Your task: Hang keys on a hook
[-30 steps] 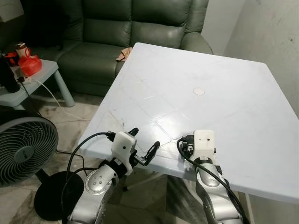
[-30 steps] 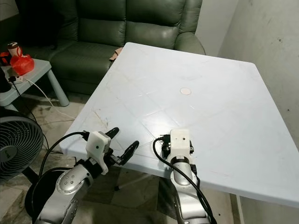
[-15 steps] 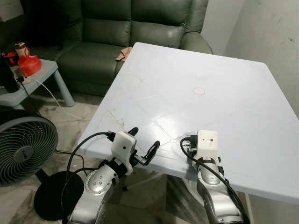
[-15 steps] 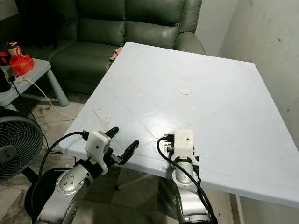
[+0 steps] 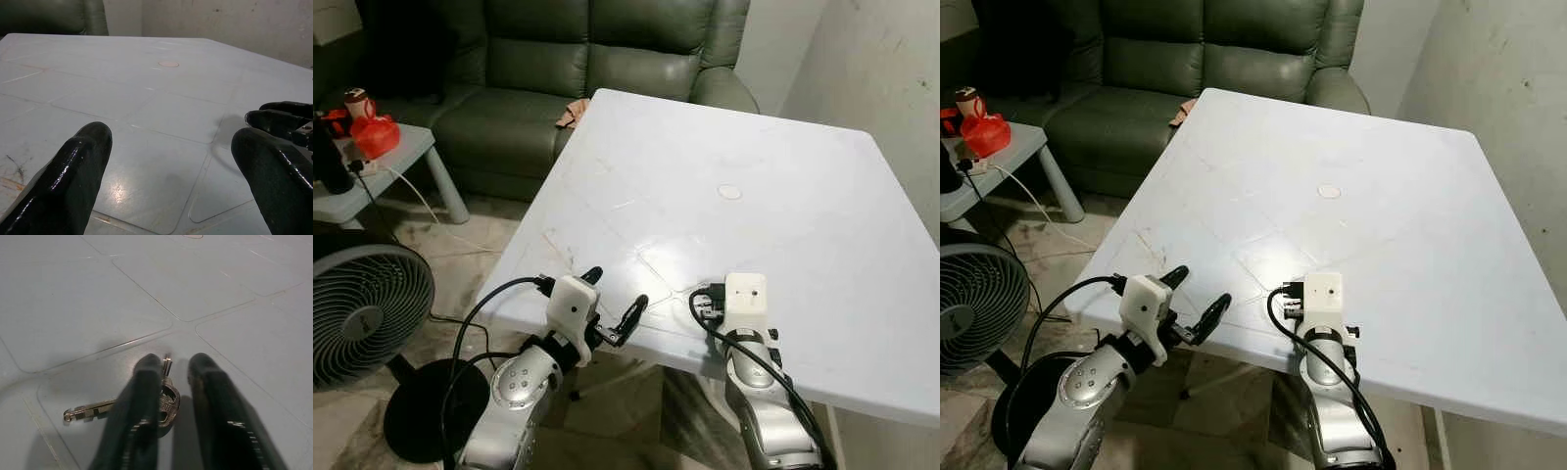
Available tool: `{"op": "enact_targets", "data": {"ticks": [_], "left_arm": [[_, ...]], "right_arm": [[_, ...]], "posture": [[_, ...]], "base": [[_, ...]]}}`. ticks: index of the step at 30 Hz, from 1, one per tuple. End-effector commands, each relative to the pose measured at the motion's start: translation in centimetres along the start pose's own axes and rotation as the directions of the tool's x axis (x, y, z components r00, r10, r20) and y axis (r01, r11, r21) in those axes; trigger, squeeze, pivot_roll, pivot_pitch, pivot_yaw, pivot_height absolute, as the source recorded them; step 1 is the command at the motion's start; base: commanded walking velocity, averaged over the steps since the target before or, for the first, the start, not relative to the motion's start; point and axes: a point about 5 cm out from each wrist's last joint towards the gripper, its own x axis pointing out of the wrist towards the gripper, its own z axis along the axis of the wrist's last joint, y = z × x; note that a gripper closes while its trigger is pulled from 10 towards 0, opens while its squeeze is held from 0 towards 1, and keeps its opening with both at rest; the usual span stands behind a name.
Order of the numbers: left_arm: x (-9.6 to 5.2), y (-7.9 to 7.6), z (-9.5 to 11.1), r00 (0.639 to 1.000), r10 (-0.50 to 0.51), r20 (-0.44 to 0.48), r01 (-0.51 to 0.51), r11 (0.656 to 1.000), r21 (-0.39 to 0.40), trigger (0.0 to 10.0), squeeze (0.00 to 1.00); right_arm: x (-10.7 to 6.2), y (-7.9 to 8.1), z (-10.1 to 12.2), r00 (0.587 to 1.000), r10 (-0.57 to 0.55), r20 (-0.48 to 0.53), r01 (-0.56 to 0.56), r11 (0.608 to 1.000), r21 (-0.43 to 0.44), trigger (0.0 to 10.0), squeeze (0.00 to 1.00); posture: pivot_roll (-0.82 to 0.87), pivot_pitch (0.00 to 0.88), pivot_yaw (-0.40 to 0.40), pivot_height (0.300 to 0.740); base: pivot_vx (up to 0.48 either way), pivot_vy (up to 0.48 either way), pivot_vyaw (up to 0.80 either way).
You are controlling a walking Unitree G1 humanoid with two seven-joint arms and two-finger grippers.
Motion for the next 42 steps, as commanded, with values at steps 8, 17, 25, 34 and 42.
{"op": "enact_targets", "data": {"ticks": [8,17,25,34,42], "left_arm": [[0.1,0.0,0.5,1.000,0.004,0.009,-0.004,1.000,0.012,10.0,0.00],[0.2,0.2,0.5,1.000,0.021,0.010,-0.021,1.000,0.006,10.0,0.00],[1.5,3.1,1.9,0.979,0.203,0.035,-0.200,0.978,-0.061,10.0,0.00],[4.0,7.9,6.2,0.917,0.385,0.104,-0.375,0.921,-0.109,10.0,0.00],[5.3,9.6,9.2,0.888,0.434,0.152,-0.403,0.894,-0.195,10.0,0.00]], "right_arm": [[0.0,0.0,-0.1,1.000,0.011,-0.003,-0.011,1.000,-0.025,0.0,0.00],[0.0,-0.2,-0.3,1.000,-0.010,-0.007,0.010,0.999,-0.039,0.0,0.00],[0.8,-2.0,1.8,0.997,-0.060,0.045,0.057,0.995,0.079,0.0,0.00],[1.9,-4.7,6.4,0.980,-0.076,0.186,0.020,0.957,0.289,0.0,0.00],[1.3,-5.3,9.3,0.949,-0.072,0.306,-0.024,0.954,0.300,0.0,0.00]], "posture": [[0.03,0.078,-0.084,0.740],[0.03,0.081,-0.088,0.740],[0.02,0.072,-0.081,0.740],[0.01,0.048,-0.061,0.740],[-0.01,0.019,-0.046,0.740]], "base": [[0.000,0.000,0.00],[0.000,0.000,0.00],[0.000,0.000,0.00],[0.000,0.000,0.00],[0.000,0.000,0.00]]}}
